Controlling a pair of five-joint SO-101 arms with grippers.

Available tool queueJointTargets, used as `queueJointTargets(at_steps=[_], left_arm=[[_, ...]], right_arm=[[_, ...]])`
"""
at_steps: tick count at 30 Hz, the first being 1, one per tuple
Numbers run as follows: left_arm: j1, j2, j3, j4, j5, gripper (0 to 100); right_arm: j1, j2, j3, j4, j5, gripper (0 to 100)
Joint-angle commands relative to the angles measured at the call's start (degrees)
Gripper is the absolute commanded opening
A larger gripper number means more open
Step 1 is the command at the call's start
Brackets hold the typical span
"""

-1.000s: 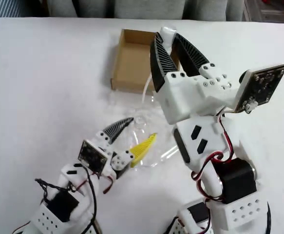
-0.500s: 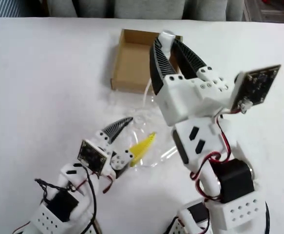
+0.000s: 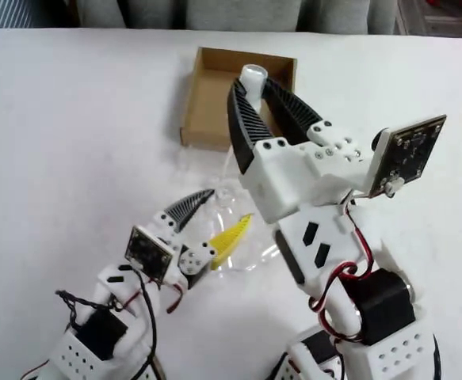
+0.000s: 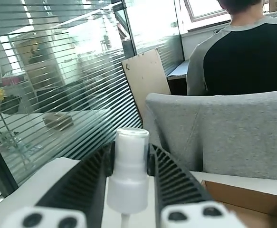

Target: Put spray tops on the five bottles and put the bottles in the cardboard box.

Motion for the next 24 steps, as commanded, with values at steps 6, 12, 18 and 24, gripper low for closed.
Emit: queueJointTargets(at_steps=[6, 12, 18, 24], left_arm=[[-0.92, -0.92, -0.70, -0.09, -0.53, 12], [-1.01, -0.92, -0.70, -0.09, -0.53, 12], [-1.10, -0.92, -0.70, -0.09, -0.53, 12], [-1.10, -0.92, -0.70, -0.09, -0.53, 12]], right_arm=[[-0.40, -0.22, -0.26, 2.15, -0.26, 2.1], [-0.66, -0.57, 1.41, 5.41, -0.26, 2.1], [-0.75, -0.66, 7.03, 2.07, -0.18, 2.1], [-0.84, -0.75, 7.82, 2.33, -0.18, 2.1]])
